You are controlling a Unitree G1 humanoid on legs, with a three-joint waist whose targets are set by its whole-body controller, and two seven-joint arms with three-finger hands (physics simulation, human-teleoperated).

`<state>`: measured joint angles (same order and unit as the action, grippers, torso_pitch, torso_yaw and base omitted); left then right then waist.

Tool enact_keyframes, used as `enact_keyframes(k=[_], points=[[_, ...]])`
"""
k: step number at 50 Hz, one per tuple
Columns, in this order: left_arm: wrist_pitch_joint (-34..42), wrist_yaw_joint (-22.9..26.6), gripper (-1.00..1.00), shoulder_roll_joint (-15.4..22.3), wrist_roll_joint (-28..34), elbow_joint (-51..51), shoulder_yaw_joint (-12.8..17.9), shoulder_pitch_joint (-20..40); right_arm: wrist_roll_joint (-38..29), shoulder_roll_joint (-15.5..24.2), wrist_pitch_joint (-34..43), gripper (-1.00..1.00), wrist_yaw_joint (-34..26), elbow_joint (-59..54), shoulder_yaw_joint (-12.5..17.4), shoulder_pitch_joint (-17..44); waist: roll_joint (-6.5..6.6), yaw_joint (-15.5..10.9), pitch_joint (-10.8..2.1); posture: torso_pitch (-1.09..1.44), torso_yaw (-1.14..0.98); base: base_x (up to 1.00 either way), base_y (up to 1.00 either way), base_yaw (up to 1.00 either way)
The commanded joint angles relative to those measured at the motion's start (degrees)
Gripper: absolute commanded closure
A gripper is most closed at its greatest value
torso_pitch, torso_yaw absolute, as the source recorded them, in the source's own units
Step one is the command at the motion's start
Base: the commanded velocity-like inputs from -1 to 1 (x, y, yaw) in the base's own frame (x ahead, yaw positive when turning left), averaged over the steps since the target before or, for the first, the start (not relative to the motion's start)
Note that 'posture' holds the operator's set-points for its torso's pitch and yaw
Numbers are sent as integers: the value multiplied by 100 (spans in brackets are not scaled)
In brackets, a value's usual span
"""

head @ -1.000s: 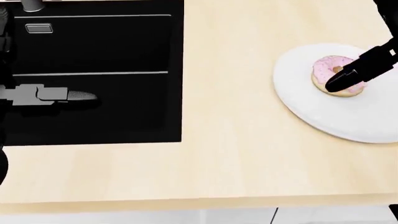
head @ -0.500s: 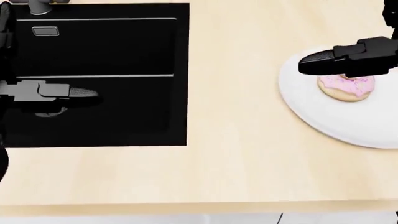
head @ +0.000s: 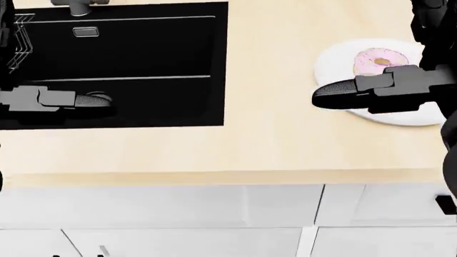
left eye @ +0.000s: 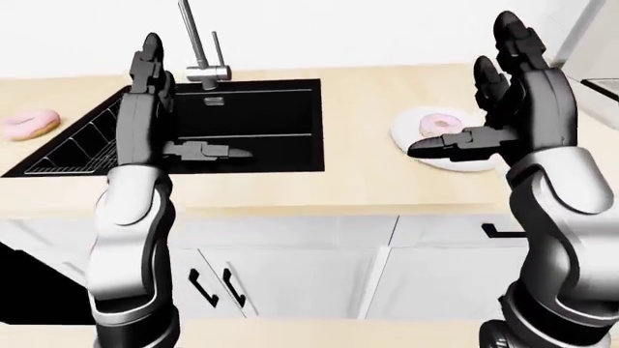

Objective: Place the pastries on the plates.

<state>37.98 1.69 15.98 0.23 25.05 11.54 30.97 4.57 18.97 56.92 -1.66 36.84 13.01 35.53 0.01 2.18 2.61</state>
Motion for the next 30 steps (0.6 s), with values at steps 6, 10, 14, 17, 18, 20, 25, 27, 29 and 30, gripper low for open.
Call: enact_keyframes(k=[6,10,14,17,18,20,25,27,29,30], points=[[-182,-44,-100,99,54,163,94,141,79,-168,-587,-100,22,62,-48,46,273,36,-170,0,0,0,55,0],[-196,-65,-100,113,49,151,126,158,120,-221,-660,-100,67,51,-88,52,329,7,-34,0,0,0,69,0],[-296,-110,-100,93,44,84,117,153,174,-330,-878,-100,125,35,-81,-138,210,-65,-158,0,0,2,69,0],[-300,-115,-100,123,8,71,155,174,226,-338,-973,-100,162,-7,-100,-110,34,-146,-112,0,0,12,68,0],[-314,-117,-100,128,4,65,147,164,248,-338,-1008,-100,166,-10,-98,-115,-51,-150,-106,0,0,16,70,0],[-378,-146,-100,131,15,12,152,147,282,-336,-1025,-100,174,39,-110,-131,-109,-77,54,0,0,23,69,0],[-348,-168,-100,138,-6,24,125,203,304,-306,-1046,-100,154,70,-119,-145,-189,-35,-48,0,0,31,69,0],[-327,-166,-100,149,-25,62,158,180,320,-334,-1072,-100,160,88,-127,-161,10,54,59,0,0,40,70,0],[-319,-170,-100,153,-30,68,152,185,312,-350,-1105,-100,144,94,-166,-189,388,84,-28,0,0,45,70,0],[-328,-170,-100,152,-29,65,145,184,309,-350,-1114,-100,134,97,-172,-188,779,43,-137,0,0,50,72,0]])
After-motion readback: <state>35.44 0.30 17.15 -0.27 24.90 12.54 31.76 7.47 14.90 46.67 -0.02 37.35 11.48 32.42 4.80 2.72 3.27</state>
